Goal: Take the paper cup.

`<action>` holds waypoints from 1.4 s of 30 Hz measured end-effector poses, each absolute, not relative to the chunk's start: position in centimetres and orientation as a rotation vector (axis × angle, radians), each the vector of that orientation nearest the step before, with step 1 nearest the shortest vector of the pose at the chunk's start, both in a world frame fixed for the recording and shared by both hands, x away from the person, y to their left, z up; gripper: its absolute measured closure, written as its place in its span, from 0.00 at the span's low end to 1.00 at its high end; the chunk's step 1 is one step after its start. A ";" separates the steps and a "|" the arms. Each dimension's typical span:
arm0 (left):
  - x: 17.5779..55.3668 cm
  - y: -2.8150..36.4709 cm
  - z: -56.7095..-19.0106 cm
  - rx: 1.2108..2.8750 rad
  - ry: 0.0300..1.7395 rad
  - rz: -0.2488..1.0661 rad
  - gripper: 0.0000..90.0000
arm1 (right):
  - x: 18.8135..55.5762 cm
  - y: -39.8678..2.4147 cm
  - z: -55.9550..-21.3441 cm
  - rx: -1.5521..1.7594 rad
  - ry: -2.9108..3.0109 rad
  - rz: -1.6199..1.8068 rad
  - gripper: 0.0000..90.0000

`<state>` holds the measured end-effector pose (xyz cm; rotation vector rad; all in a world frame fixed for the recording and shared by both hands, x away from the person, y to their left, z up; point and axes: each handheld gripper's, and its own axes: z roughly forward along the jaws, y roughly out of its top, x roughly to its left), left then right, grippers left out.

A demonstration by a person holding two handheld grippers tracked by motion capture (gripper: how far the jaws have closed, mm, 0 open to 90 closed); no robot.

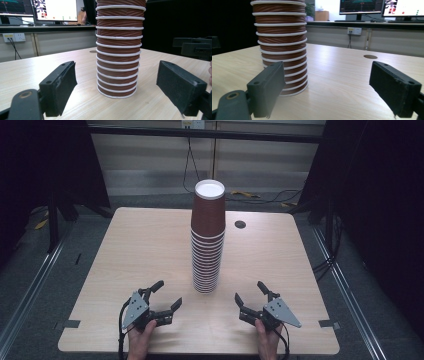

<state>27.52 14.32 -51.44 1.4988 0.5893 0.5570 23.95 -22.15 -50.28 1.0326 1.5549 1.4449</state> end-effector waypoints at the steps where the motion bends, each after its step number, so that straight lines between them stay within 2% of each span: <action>1: 27.5 14.3 -51.4 1.499 0.589 0.557 0.18 | 23.9 -22.2 -50.3 1.033 1.555 1.445 0.14; 18: 27.6 14.4 -51.4 1.498 0.583 0.546 0.17 | 24.4 -21.8 -50.0 1.105 1.600 1.398 0.15; 22: 27.6 14.4 -51.4 1.498 0.582 0.547 0.17 | 24.4 -21.4 -49.3 1.062 1.647 1.420 0.20; 30: 27.6 14.4 -51.4 1.500 0.578 0.548 0.17 | 24.6 -21.1 -47.6 1.025 1.698 1.454 0.21; 32: 27.6 14.4 -51.4 1.498 0.580 0.547 0.17 | 24.8 -21.2 -47.0 1.018 1.755 1.478 0.28; 42: 27.6 14.4 -51.4 1.504 0.576 0.547 0.17 | 25.5 -21.1 -44.6 1.003 1.820 1.522 0.27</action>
